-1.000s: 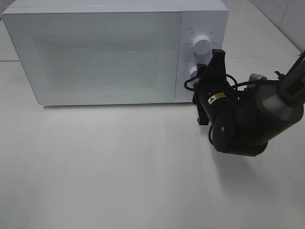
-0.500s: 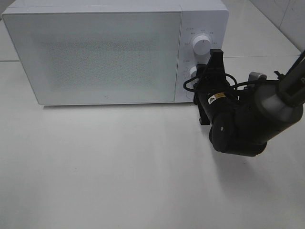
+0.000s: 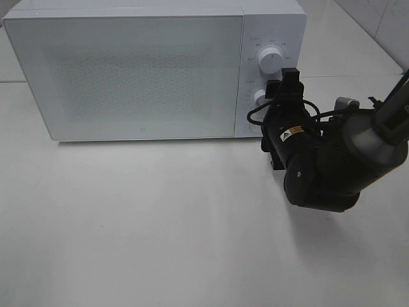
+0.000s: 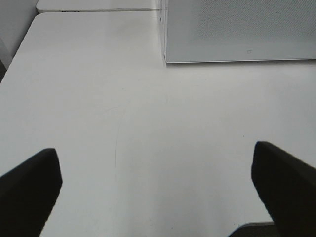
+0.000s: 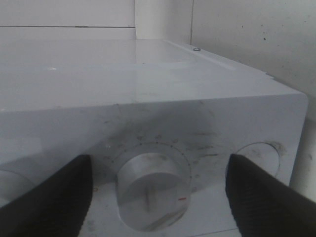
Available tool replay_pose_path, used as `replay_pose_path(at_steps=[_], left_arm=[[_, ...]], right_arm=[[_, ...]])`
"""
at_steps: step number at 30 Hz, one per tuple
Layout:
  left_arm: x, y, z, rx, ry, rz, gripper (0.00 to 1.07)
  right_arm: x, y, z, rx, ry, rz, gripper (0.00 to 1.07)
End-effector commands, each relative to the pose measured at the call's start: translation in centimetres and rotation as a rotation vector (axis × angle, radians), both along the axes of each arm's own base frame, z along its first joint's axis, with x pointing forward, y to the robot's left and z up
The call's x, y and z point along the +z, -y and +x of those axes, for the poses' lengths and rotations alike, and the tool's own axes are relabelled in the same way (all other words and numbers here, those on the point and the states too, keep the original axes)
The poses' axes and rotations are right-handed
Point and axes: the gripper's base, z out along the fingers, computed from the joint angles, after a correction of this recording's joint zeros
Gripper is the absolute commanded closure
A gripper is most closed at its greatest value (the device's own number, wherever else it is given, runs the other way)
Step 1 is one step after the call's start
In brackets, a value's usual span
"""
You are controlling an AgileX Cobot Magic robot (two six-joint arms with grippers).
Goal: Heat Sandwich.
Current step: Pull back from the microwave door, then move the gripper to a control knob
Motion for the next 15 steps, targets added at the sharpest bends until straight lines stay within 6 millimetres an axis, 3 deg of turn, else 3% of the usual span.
replay_pose_path(at_steps=[1,8,15], left_arm=[[0.0,0.1,-0.4,-0.006,0.035,-0.008,0.07],[0.0,0.1,-0.4,-0.006,0.035,-0.008,0.07],[0.0,0.1,-0.4,-0.006,0.035,-0.008,0.07]], right_arm=[[1.3,0.0,-0.2,0.019,0.135,-0.032,0.31],[0.6,0.6,-1.6,0.062,0.091,-0.077,0.31],[2.3,1.7,-3.6,0.104,0.109,-0.172,0.31]])
